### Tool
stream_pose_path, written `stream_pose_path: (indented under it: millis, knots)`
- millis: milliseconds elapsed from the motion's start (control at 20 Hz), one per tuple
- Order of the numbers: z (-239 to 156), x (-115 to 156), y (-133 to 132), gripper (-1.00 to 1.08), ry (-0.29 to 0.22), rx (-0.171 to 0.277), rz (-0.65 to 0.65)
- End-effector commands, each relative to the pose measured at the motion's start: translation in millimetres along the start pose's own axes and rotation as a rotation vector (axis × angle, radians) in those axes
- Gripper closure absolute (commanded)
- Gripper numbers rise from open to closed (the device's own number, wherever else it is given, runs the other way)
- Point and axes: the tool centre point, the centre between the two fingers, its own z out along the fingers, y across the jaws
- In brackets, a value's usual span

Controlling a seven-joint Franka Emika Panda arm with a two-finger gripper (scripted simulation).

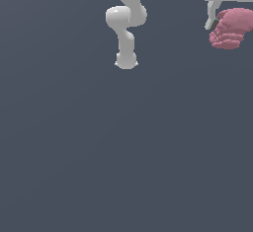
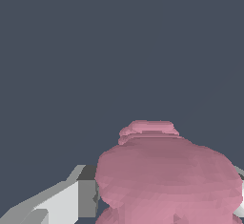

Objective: Pick up the object and move it to a goal position.

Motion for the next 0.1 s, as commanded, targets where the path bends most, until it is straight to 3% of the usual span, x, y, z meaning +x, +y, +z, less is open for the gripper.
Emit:
stream_pose_path:
  millis: [0,50]
  knots:
    - [-1.1,0.0,-0.7,1.08,0.0,0.0,0.0]
    - [-1.2,0.0,-0.7,1.08,0.0,0.0,0.0]
